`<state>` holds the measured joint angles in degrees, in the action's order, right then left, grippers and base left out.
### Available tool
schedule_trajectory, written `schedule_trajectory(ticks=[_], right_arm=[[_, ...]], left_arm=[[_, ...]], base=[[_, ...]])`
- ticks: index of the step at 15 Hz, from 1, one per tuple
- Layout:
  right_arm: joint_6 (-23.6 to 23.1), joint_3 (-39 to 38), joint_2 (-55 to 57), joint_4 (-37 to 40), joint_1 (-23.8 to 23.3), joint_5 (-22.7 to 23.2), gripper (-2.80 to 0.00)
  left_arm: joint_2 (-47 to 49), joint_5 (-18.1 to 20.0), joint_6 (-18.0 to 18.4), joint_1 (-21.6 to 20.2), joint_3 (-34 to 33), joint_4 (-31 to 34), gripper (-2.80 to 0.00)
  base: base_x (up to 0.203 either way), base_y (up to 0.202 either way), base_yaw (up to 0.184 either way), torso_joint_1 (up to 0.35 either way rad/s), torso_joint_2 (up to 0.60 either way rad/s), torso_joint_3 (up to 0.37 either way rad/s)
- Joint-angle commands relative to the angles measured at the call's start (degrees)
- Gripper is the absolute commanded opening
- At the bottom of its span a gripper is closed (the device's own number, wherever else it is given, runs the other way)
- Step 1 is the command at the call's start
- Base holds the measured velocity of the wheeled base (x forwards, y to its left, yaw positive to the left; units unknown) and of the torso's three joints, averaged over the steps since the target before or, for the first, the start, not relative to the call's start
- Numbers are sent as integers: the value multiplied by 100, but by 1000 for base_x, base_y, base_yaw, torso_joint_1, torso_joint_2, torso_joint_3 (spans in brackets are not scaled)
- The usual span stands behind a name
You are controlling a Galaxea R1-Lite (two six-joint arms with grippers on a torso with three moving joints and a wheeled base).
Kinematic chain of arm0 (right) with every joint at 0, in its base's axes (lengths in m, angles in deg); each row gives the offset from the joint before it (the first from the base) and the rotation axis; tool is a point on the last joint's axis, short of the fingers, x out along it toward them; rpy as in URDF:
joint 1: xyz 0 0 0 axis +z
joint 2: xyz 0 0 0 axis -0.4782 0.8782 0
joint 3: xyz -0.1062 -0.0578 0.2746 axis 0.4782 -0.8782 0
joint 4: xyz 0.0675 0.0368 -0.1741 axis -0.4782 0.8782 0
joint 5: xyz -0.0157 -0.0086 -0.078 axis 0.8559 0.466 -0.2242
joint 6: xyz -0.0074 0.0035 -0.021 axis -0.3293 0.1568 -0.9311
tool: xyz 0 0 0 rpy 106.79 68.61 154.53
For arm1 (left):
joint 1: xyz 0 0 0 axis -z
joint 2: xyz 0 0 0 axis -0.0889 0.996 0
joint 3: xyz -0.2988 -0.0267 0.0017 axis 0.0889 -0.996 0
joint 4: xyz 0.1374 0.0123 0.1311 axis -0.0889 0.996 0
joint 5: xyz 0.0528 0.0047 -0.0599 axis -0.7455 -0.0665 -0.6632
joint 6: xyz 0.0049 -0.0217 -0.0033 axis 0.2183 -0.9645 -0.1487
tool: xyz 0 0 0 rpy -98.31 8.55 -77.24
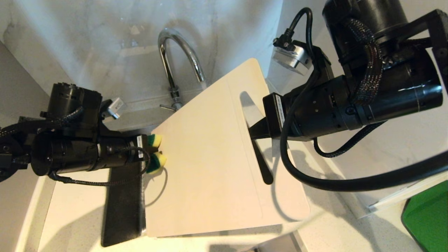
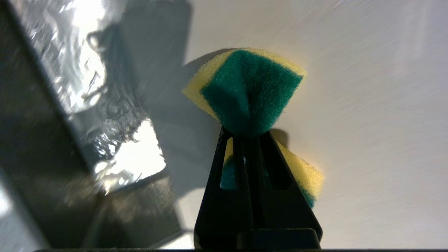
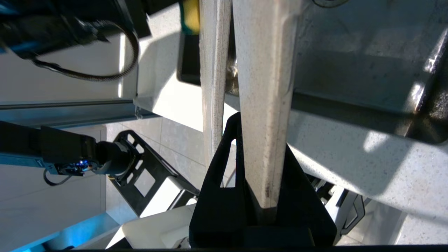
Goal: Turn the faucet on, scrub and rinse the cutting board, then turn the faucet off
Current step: Scrub the cutting board underwater
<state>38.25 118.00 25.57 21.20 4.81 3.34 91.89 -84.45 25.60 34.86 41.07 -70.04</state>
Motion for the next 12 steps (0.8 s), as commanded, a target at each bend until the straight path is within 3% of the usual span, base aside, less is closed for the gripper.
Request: schedule_trajectory(ticks=[1,5,9,12], right_arm=[[11,133,-22,27,2,10,-280],[11,241,-57,27,-16,-3,-280],[11,207,-110,90,-41,-20,-280],[11,158,-102,97,-68,-20,-280]], left_arm=[[-28,9,-15,-220,-475,-229,-280],[-29,13,87,-575,-1184,-995,-280],[-243,572,97,-1054,-1250,-1028,-280],[-533,680,100,-1122,-1239,-1008,-280]], base=[[0,0,0,0,0,0],[0,0,0,0,0,0],[0,0,0,0,0,0],[0,0,0,0,0,0]])
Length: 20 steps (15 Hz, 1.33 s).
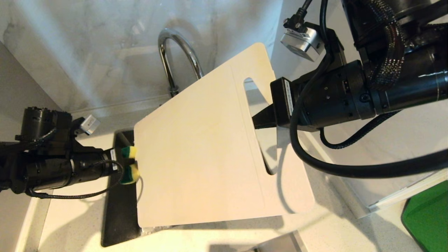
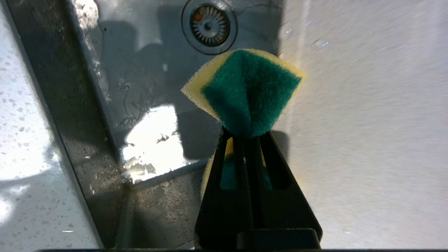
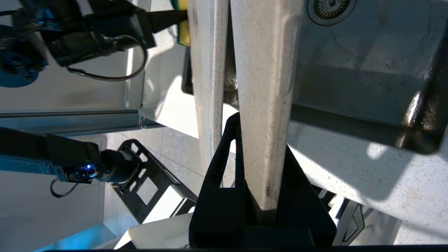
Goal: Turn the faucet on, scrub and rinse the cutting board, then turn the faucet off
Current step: Scrub the cutting board underwater
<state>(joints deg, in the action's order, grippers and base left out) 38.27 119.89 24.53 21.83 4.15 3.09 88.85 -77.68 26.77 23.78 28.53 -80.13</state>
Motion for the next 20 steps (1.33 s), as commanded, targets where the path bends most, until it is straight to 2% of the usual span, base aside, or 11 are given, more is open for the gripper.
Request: schedule_trajectory(ticks=[1,3,8,12,16,20], right_arm=[[9,-56,14,34,-2,4,-280],[0,-106,28,25,6,4,-280],[-9,-168,20,25,6,4,-280],[-9,-150,-16,25,15,4,-280],[-9,-133,-104,25,15,4,-280],[0,-101,-139,8,12,13,-280]], left_arm=[[-331,-2,-20,94,64,18,-280],[-563,-33,-27,298,285,133,-280],[-794,-56,-78,653,1576,1233,-280],[-160,-251,-89,870,2098,1410,-280],[199,-268,-109,832,1954,1402,-280],[179,-215,-97,384,1527,1386,-280]], base=[[0,0,0,0,0,0],[0,0,0,0,0,0],[0,0,0,0,0,0],[0,0,0,0,0,0],[0,0,0,0,0,0],[0,0,0,0,0,0]])
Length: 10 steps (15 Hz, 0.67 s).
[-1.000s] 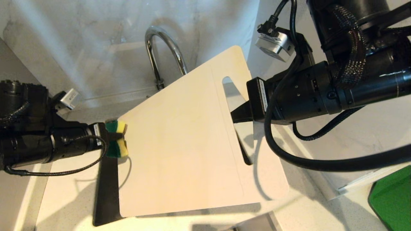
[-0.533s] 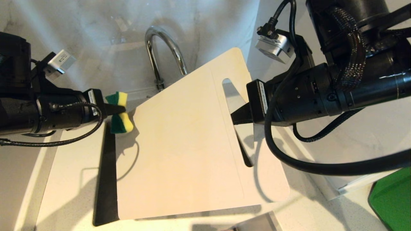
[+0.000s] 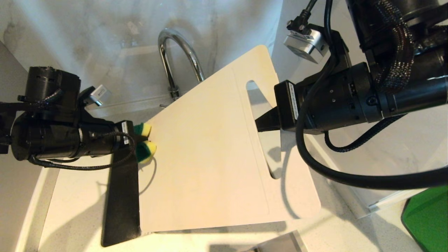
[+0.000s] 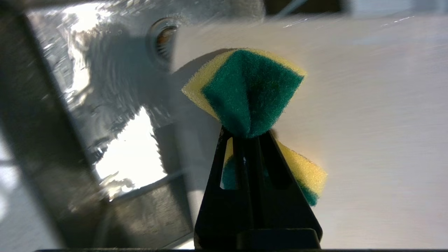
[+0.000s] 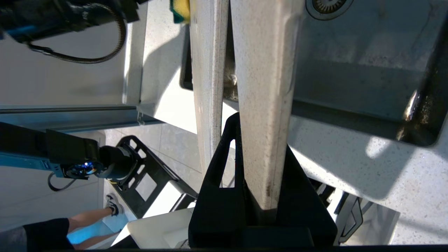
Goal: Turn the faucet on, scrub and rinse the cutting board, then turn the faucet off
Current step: Scrub the cutting board underwater
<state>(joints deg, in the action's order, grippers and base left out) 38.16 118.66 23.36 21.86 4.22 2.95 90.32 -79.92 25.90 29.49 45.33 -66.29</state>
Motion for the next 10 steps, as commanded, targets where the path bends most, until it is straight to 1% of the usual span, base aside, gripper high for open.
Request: schedule_trajectory(ticks=[1,2,4,6,10], right_arm=[[11,35,-13,5,8,28,-280],[11,35,-13,5,8,28,-280],[11,35,-13,5,-1,28,-280],[11,18,-13,5,0,28,-280],[11,-3,-5,5,-1,19,-280]], left_arm=[[5,22,-9,-300,-232,-1,-280],[-42,89,0,-432,-394,-67,-280],[-146,239,25,-628,-770,-433,-280],[-222,264,24,-698,-1150,-818,-280],[-724,283,32,-639,-1059,-822,-280]], base=[[0,0,0,0,0,0],[0,0,0,0,0,0],[0,0,0,0,0,0],[0,0,0,0,0,0],[0,0,0,0,0,0]])
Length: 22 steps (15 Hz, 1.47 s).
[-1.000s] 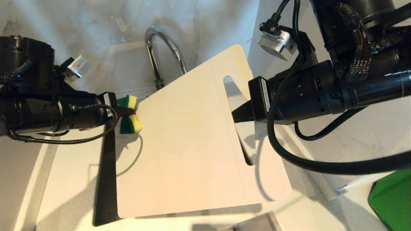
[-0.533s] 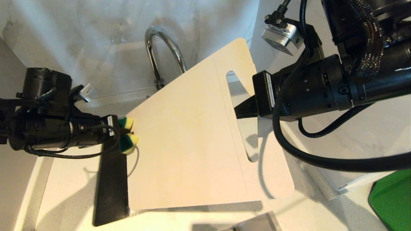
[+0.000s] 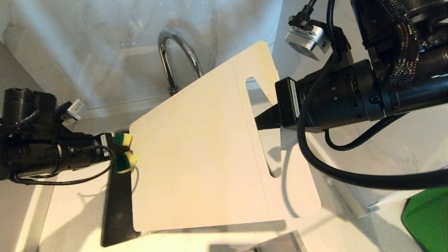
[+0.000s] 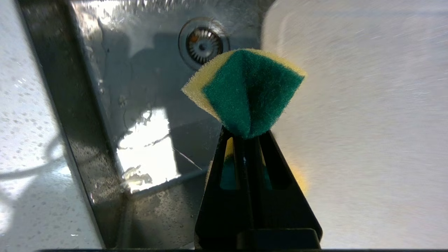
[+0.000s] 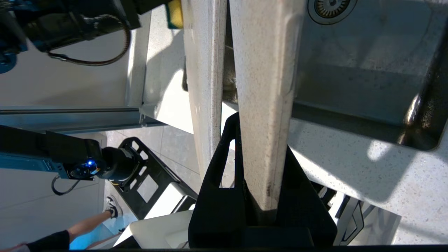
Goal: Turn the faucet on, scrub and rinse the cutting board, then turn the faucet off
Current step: Scrub the cutting board underwater
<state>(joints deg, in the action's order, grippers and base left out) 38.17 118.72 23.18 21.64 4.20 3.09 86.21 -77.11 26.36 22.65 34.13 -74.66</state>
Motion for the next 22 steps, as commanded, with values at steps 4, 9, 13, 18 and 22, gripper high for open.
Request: schedule_trajectory(ticks=[4,9,13,18,22], right_arm=[[11,-7,58,27,1,-31,-280],[11,28,111,18,1,-40,-280],[2,46,111,18,1,-40,-280],[11,46,93,10,1,-31,-280],[19,4,93,17,1,-22,-280]], left_arm=[[-819,-170,-27,857,945,1081,-280],[-735,-922,-119,2219,966,1458,-280],[-125,-1254,-247,2482,427,1022,-280],[-180,-1330,-232,2147,-384,717,-280],[-392,-1302,-107,1538,-1195,262,-280]], base=[[0,0,0,0,0,0],[0,0,0,0,0,0],[0,0,0,0,0,0],[0,0,0,0,0,0],[0,0,0,0,0,0]])
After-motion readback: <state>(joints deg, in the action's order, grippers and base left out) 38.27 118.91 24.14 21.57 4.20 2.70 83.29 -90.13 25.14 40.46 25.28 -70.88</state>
